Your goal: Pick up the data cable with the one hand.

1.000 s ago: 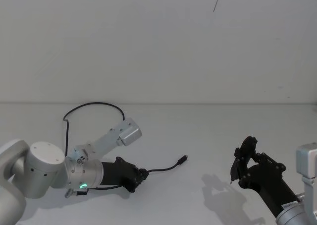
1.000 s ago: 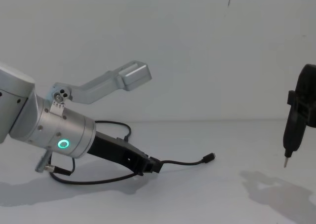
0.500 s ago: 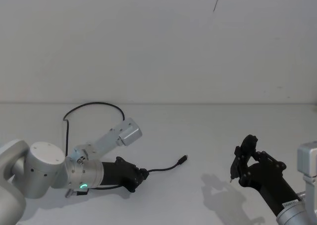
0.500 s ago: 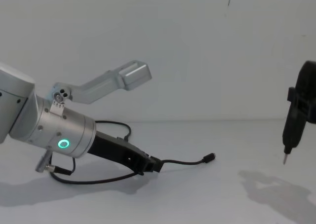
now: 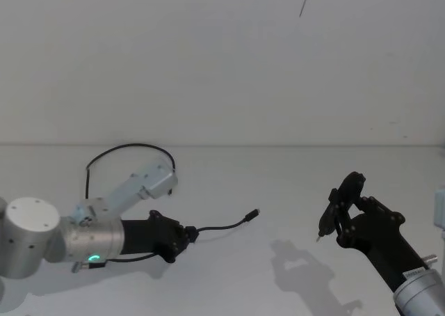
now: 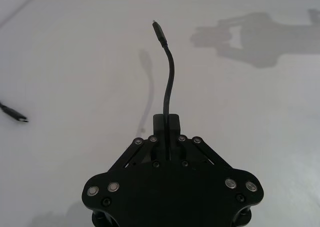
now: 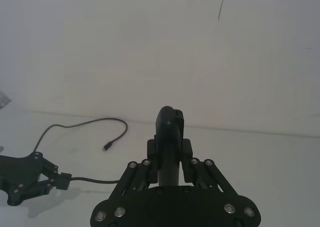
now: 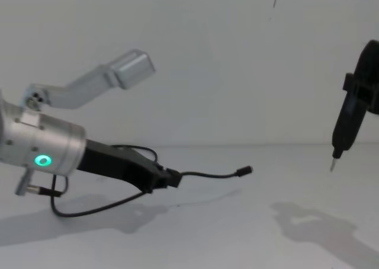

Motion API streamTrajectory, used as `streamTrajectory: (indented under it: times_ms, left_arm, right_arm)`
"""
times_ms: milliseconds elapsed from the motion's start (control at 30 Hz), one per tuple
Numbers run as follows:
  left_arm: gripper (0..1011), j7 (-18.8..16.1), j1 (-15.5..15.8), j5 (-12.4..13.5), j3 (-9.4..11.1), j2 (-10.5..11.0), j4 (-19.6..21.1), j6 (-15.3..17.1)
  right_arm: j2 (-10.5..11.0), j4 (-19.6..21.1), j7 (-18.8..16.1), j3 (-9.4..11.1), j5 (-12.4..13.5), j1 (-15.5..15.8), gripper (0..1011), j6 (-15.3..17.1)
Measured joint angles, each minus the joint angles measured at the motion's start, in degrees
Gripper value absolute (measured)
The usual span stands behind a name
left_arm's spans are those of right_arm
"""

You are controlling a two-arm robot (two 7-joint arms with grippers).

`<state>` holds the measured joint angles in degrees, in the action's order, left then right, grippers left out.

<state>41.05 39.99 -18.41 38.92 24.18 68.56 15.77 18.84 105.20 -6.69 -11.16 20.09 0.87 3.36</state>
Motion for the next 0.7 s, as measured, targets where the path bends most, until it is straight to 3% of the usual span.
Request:
streamTrajectory:
  times_ms: [400, 700]
  left_arm:
    - [49, 5.0, -1.8, -3.6, -2.5, 5.6, 4.2, -3.8]
    - [49, 9.1, -1.7, -5.5, -3.1, 7.7, 5.0, -6.1]
  right_arm:
    - [-1.3, 1.9, -1.7, 0.3, 2.5, 0.0, 263, 1.6]
    - [-2.4, 1.7, -2.9, -0.4, 3.3, -1.5, 263, 1.8]
